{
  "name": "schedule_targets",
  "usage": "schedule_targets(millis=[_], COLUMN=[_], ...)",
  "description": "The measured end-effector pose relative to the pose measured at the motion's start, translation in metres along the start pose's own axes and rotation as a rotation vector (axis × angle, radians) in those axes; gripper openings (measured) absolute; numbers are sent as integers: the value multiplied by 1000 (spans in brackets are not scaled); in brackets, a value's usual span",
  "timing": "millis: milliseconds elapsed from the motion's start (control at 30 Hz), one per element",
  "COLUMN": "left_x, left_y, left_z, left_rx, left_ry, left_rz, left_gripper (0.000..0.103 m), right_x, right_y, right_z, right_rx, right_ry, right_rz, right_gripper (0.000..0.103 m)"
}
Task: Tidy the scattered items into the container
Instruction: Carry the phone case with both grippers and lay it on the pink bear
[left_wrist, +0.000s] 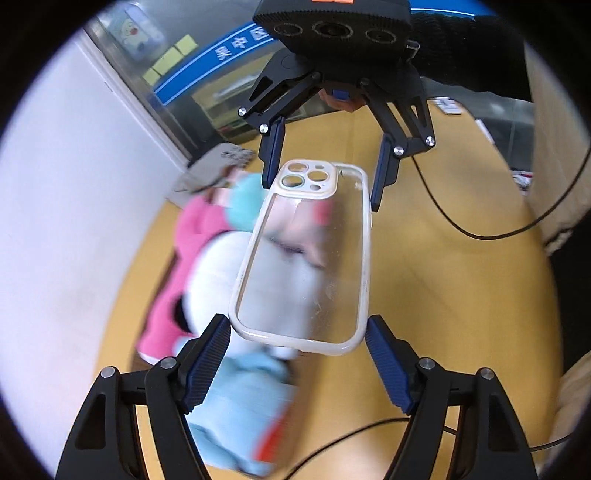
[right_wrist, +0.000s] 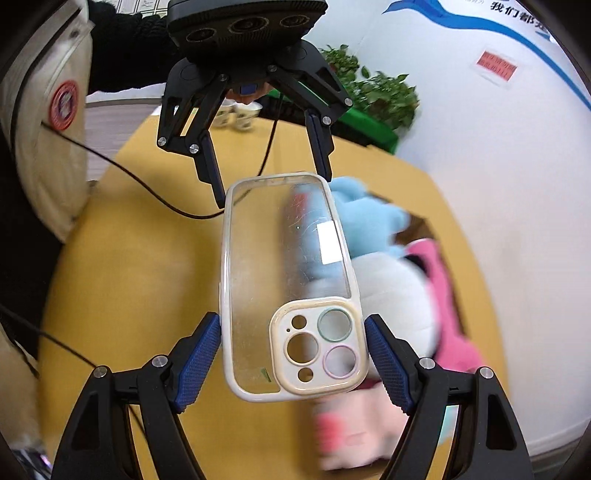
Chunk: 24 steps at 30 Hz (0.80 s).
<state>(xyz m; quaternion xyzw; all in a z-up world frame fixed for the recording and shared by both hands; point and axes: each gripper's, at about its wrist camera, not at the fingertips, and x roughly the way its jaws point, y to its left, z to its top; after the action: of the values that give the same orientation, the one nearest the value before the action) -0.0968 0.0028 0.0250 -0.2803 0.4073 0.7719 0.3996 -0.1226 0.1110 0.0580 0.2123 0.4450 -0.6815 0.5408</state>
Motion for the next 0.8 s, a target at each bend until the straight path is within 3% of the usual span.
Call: schedule_targets(millis=[133, 433, 633, 800], left_x=[20, 124, 186, 200], left_y=[50, 168, 192, 193], left_z=[5, -13, -28, -34], left_rx=[8, -89, -143, -173], left_ry=[15, 57, 107, 123], left_rz=[17, -63, -133, -159], left_gripper=[75, 73, 72, 69], right_x=[1, 90, 155, 173], right_y=[-45, -181, -218, -218], right_z=[-4, -34, -62, -66], right_rx=[-11, 102, 159, 179], right_ry=[25, 109, 245, 261], right_rz=[-29, 48, 154, 167], right_gripper=[83, 83, 83, 84])
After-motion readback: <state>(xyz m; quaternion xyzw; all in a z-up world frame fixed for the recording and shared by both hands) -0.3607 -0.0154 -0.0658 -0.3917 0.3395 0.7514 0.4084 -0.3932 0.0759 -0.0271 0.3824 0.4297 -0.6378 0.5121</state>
